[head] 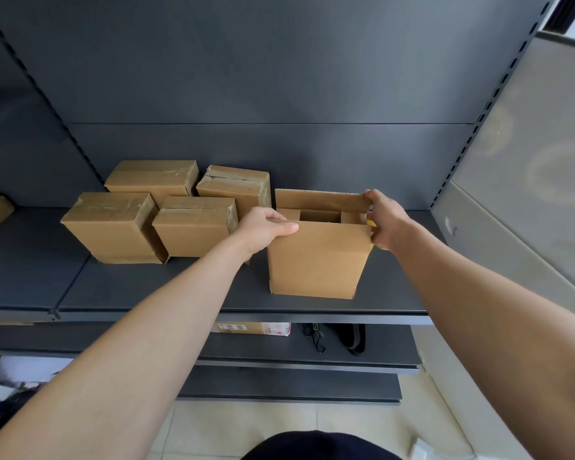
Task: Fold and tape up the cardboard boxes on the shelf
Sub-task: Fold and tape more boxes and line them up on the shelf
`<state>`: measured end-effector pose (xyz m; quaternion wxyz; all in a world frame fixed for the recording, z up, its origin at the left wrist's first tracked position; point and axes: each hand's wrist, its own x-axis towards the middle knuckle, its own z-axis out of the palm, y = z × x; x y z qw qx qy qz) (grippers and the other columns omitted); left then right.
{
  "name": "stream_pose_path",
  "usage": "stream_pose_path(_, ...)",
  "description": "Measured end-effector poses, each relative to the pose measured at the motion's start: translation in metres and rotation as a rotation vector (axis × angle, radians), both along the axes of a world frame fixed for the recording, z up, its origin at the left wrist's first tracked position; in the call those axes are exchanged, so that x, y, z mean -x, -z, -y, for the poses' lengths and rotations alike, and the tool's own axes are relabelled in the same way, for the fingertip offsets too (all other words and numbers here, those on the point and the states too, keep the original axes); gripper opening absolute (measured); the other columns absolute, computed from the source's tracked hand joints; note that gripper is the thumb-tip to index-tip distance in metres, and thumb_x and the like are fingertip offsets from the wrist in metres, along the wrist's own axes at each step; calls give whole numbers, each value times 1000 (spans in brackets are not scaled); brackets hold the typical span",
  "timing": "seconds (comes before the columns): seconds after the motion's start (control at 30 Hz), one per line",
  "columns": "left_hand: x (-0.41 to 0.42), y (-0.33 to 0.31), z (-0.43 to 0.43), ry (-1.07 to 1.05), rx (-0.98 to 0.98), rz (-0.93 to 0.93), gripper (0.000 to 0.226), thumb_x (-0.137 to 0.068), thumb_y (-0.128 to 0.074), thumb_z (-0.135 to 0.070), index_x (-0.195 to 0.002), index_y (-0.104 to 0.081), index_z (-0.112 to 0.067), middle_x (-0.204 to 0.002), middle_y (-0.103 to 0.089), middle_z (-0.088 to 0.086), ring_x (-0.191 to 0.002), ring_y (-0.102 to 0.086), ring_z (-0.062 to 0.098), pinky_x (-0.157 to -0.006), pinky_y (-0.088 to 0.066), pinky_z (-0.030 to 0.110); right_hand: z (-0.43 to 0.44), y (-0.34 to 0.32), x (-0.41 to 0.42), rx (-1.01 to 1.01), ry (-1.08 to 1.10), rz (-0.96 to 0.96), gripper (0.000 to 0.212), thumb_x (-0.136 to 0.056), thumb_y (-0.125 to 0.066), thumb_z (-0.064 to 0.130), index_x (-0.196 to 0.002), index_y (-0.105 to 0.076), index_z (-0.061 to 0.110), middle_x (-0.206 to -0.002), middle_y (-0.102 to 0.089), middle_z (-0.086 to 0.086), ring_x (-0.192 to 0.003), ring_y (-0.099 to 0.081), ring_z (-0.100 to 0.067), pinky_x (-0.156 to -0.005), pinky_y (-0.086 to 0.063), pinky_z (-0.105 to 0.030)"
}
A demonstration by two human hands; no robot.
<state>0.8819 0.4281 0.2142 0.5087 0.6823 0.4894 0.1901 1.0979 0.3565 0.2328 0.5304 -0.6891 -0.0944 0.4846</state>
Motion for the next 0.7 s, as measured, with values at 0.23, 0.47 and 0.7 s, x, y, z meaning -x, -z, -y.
stream_pose_path(0.23,-10,-6,0,-83,-80,-96,94,-74,-80,-21,-139,-14,-35,-140,-34,2,-120,-43,21,-89,-44,31,1,4,0,-20,26,-24,26,-85,-57,46,-98,-54,24,-102,-57,-1,-85,-59,-22,-63,-51,-31)
stream_pose_path(0.47,-11,-5,-1,1,-25,-21,94,-79,-76,-15,-144,-16,-46,-149,-28,6,-136,-32,24,-97,-36,34,2,6,3,-15,12,-15,16,-84,-64,34,-92,-58,21,-93,-63,-3,-75,-64,-20,-49,-51,-26)
stream_pose_path(0.7,-11,-1,-3,25,-87,-87,31,-80,-75,-23,-105,-58,-29,-120,-39,-3,-111,-45,19,-84,-39,28,5,24,8,-28,-176,135,22,-90,-57,5,-94,-65,25,-99,-65,-3,-79,-63,-17,-72,-56,-32)
